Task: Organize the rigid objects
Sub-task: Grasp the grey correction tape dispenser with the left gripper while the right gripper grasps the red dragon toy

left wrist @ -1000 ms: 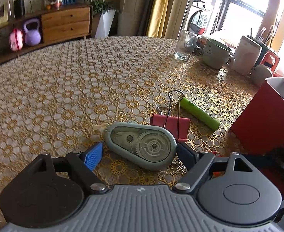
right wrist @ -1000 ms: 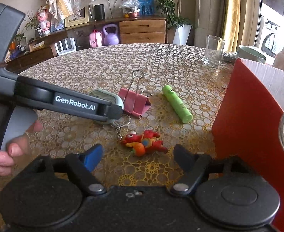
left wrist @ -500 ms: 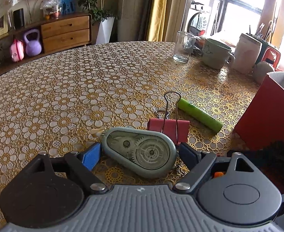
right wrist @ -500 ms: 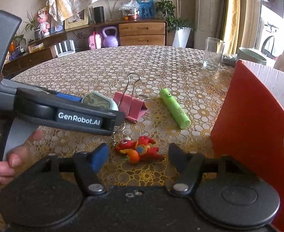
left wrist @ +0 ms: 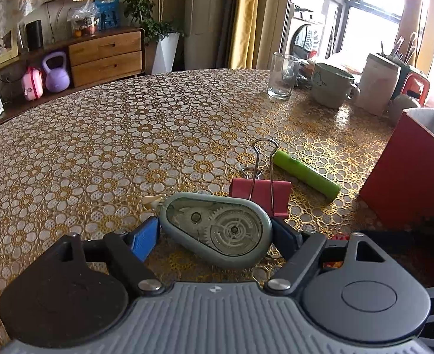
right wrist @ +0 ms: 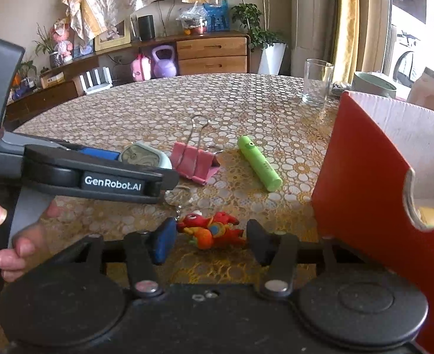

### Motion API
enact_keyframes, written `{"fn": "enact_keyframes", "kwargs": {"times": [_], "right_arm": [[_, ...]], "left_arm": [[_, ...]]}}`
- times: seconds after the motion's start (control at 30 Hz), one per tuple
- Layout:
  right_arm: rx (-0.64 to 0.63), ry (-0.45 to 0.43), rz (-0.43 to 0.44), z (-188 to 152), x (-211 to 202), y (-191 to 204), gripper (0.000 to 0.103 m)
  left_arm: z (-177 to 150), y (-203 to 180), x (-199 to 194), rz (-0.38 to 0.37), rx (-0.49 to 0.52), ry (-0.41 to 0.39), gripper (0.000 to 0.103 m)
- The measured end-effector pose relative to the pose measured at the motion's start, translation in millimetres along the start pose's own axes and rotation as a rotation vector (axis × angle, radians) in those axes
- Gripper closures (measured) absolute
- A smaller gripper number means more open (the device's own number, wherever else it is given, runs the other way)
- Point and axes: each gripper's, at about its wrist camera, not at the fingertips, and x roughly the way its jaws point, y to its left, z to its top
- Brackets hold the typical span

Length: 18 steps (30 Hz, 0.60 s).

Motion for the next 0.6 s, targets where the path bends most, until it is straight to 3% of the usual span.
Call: {"fn": "enact_keyframes", "kwargs": {"times": [0.6], "right_arm": [[0.029,-0.075,0.054,8.5,-75.0,4.6,0.051]], "left_arm": [[-1.5,-16.2,-83.8,-0.018,-0.021,-0.027,0.021]]}}
